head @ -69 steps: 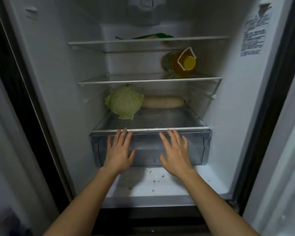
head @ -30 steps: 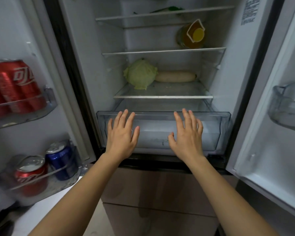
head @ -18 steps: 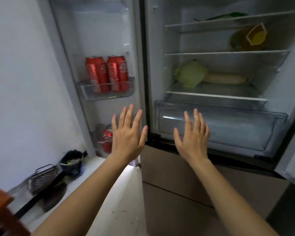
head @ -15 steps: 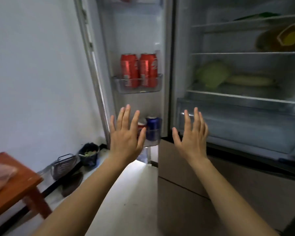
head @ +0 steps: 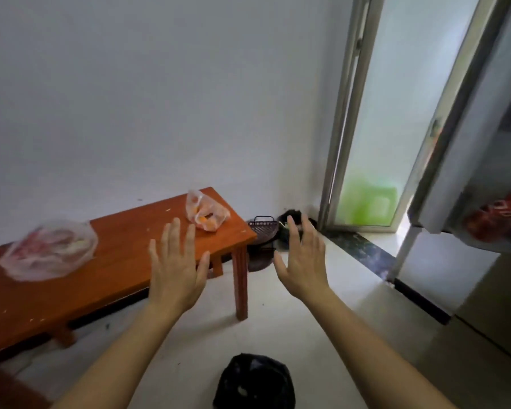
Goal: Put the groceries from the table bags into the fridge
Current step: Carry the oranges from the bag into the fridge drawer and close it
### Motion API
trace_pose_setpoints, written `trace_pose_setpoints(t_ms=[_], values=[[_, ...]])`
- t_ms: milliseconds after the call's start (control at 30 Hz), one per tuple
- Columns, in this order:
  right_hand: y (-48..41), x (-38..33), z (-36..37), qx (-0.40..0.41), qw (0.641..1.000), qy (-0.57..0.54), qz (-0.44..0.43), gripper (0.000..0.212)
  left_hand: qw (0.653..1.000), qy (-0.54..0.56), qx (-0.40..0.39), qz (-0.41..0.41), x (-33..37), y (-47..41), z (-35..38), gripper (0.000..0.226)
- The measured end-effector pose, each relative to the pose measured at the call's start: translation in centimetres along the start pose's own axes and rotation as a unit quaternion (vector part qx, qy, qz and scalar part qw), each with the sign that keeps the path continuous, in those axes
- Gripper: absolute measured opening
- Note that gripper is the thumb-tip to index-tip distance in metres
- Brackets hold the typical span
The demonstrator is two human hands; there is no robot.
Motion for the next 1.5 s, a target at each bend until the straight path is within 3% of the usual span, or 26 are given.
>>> trace_pose_setpoints(t_ms=[167, 400, 767, 1033, 1233, 1300, 1400, 1500], values=[[-4.5, -6.0, 8.4, -0.039, 0.999, -0.009, -0.036, 0.076, 0.998, -0.011, -0.033, -0.049, -8.1, -3.5, 3.1, 0.073], [-15.3, -7.3, 20.0, -0.069, 0.997, -0.028, -0.007, 0.063, 0.993, -0.053, -0.097, -0.039, -14.1, -16.5, 10.1, 0.069], [-31.2, -10.7, 32.9, -0.176, 0.98, -0.095, 0.004, 0.046, 0.964, -0.032, -0.258, 0.063, -20.2, -32.9, 22.7, 0.058], [-36.6, -10.6, 45.3, -0.278, 0.933, -0.195, 0.116, 0.038, 0.923, 0.081, -0.319, 0.199, -21.6, -44.2, 35.4, 0.048], [-37.3, -9.9, 54.0, -0.339, 0.842, -0.3, 0.291, 0.034, 0.85, 0.169, -0.412, 0.282, -20.5, -48.9, 44.3, 0.042], [-37.3, -9.5, 56.8, -0.361, 0.83, -0.285, 0.316, 0.038, 0.837, 0.131, -0.438, 0.299, -21.0, -49.5, 47.1, 0.03], [-37.5, -8.3, 60.0, -0.37, 0.852, -0.205, 0.309, 0.038, 0.84, 0.05, -0.453, 0.294, -22.8, -50.4, 49.6, 0.013], [-38.1, -7.7, 62.1, -0.387, 0.874, -0.104, 0.276, 0.044, 0.855, 0.013, -0.453, 0.253, -24.9, -51.6, 52.1, 0.024]])
Point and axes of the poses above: each hand's wrist, its own y-axis away from the middle knuckle, its own z-axis out of the palm, x = y × z, the point moved 7 cm from there along -y, towards the middle knuckle, and after that the axes turned 1 degree about y, right-handed, at the moved point
